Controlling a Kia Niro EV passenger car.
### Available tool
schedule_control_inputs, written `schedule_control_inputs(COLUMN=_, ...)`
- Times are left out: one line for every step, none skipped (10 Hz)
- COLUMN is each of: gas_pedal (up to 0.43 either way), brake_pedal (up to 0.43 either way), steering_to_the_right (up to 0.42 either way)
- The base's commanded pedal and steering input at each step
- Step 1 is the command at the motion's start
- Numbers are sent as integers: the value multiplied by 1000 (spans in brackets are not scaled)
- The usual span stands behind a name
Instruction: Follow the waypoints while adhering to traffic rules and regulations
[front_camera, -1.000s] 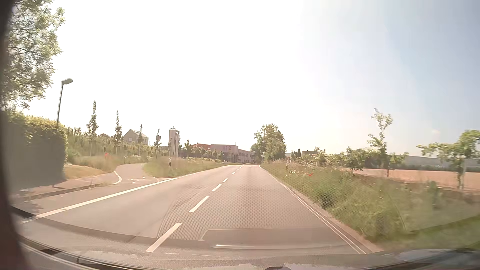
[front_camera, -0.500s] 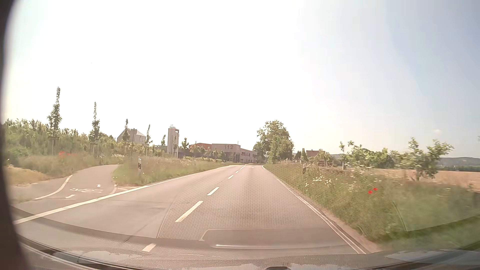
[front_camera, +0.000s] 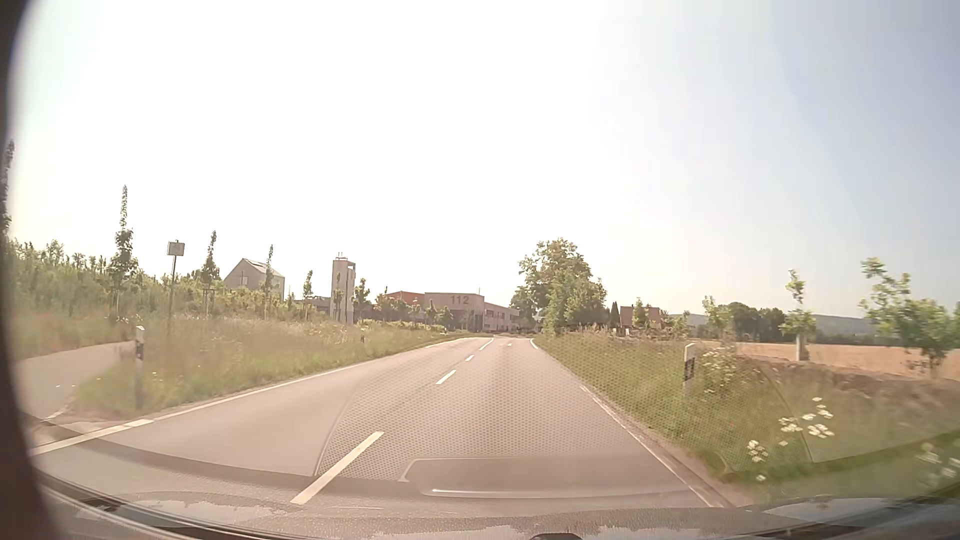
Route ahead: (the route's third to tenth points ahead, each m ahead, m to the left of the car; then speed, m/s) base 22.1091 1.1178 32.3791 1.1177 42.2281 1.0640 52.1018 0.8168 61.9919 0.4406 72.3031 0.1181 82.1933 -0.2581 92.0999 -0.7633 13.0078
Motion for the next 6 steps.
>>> schedule_control_inputs(gas_pedal=228, brake_pedal=0, steering_to_the_right=-5)
schedule_control_inputs(gas_pedal=189, brake_pedal=0, steering_to_the_right=-3)
schedule_control_inputs(gas_pedal=189, brake_pedal=0, steering_to_the_right=-1)
schedule_control_inputs(gas_pedal=189, brake_pedal=0, steering_to_the_right=-1)
schedule_control_inputs(gas_pedal=189, brake_pedal=0, steering_to_the_right=-1)
schedule_control_inputs(gas_pedal=189, brake_pedal=0, steering_to_the_right=-1)
